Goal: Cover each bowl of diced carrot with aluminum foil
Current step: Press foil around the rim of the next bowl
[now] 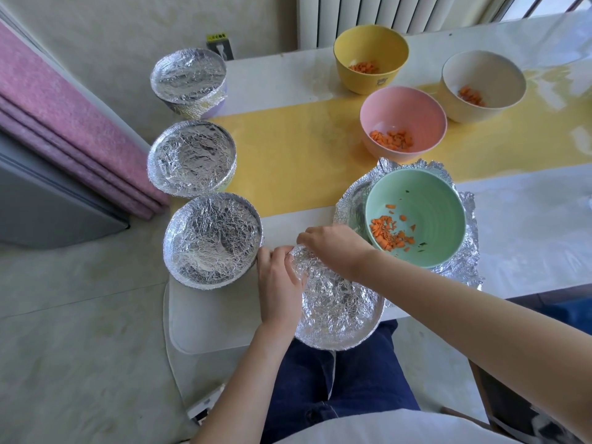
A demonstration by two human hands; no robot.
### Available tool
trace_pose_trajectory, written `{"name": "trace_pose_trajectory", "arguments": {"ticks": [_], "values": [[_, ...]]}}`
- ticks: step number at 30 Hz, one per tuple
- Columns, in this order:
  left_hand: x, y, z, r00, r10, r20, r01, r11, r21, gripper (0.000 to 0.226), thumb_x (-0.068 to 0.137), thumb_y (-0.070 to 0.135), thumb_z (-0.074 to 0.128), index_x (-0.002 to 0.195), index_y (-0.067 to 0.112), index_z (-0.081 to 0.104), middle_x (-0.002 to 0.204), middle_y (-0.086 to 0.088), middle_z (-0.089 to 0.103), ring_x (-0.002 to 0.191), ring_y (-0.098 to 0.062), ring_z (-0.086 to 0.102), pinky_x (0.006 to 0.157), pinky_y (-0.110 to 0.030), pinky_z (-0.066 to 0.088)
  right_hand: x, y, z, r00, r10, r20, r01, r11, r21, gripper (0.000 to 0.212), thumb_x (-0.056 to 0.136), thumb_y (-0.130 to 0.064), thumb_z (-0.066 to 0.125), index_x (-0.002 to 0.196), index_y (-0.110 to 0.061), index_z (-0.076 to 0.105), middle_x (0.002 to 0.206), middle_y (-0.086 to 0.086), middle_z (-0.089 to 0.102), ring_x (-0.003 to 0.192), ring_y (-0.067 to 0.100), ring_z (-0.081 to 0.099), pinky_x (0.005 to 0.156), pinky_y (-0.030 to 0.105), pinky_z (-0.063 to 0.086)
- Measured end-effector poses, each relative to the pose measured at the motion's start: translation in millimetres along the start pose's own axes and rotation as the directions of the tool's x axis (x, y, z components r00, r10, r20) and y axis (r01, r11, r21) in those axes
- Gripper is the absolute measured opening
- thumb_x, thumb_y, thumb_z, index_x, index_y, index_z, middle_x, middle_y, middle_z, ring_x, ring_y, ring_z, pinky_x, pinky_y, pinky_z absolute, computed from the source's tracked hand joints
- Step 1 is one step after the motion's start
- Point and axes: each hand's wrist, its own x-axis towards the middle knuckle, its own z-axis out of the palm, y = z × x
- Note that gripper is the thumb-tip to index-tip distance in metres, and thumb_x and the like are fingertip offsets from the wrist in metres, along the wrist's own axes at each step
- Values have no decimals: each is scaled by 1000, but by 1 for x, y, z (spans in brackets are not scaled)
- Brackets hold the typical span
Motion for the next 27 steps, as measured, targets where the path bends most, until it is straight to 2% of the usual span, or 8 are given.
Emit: {"name": "trace_pose_trajectory", "arguments": {"ticks": [8, 12, 14, 17, 19, 22, 24, 27], "values": [[0, -5, 4, 999, 18, -28, -18, 1000, -11, 21, 90, 0, 51, 108, 0, 62, 99, -11, 48, 83, -14, 43, 79, -15, 33, 7, 5, 2, 995, 28, 101, -43, 988, 149, 37, 90, 6, 42, 118, -13, 55, 104, 7, 64, 84, 26, 62, 70, 37, 51], [0, -7, 7, 999, 21, -31, -20, 1000, 14, 21, 94, 4, 45, 108, 4, 62, 102, -10, 49, 79, -14, 45, 74, -29, 45, 8, 6, -1, 993, 32, 110, -54, 978, 200, 36, 89, 7, 40, 114, -12, 58, 97, 10, 65, 71, 21, 50, 61, 31, 41], [-1, -6, 7, 1000, 12, -11, -12, 1000, 12, 21, 95, 7, 44, 108, 3, 60, 105, -10, 48, 78, -15, 47, 72, -29, 46, 6, 5, -1, 995, 30, 93, -48, 981, 187, 37, 88, 8, 40, 114, -12, 58, 96, 10, 65, 71, 23, 50, 61, 31, 39], [-2, -4, 4, 999, 11, 32, -12, 1000, 9, 22, 90, 8, 47, 109, 3, 57, 111, -10, 47, 87, -24, 54, 75, -28, 44, 3, 7, 2, 997, 17, 71, -33, 973, 227, 29, 93, 0, 42, 113, -13, 59, 97, 8, 65, 75, 26, 57, 64, 31, 42], [-4, -2, 1, 999, 26, 47, -26, 1000, 0, 29, 89, 7, 46, 117, 5, 55, 120, -9, 46, 97, -26, 56, 80, -30, 45, 1, 9, 3, 999, 31, 45, -43, 955, 295, 23, 99, -14, 42, 115, -13, 58, 104, 7, 66, 86, 28, 61, 73, 37, 48], [-10, -3, -3, 997, -8, 75, 7, 1000, 12, 48, 89, 6, 36, 136, 13, 43, 142, -3, 40, 122, -20, 46, 93, -28, 40, -7, 15, 4, 994, 113, 4, -107, 926, 361, 30, 101, -24, 38, 122, -11, 56, 111, 8, 65, 94, 29, 63, 80, 42, 49], [-15, -8, -3, 996, -33, 78, 30, 999, 40, 50, 93, 0, 37, 139, 19, 39, 143, 2, 42, 126, -16, 44, 93, -27, 39, -13, 22, 7, 989, 145, -12, -132, 929, 345, 27, 101, -20, 38, 119, -11, 57, 103, 9, 67, 86, 28, 63, 76, 42, 50], [-8, -14, -1, 999, -24, 36, 24, 1000, 11, 36, 97, 7, 39, 128, 15, 53, 126, 0, 58, 113, -18, 53, 85, -21, 37, -18, 27, 11, 991, 137, 2, -130, 933, 335, 19, 98, -6, 40, 104, -9, 58, 80, 7, 62, 67, 23, 57, 63, 36, 47]]}}
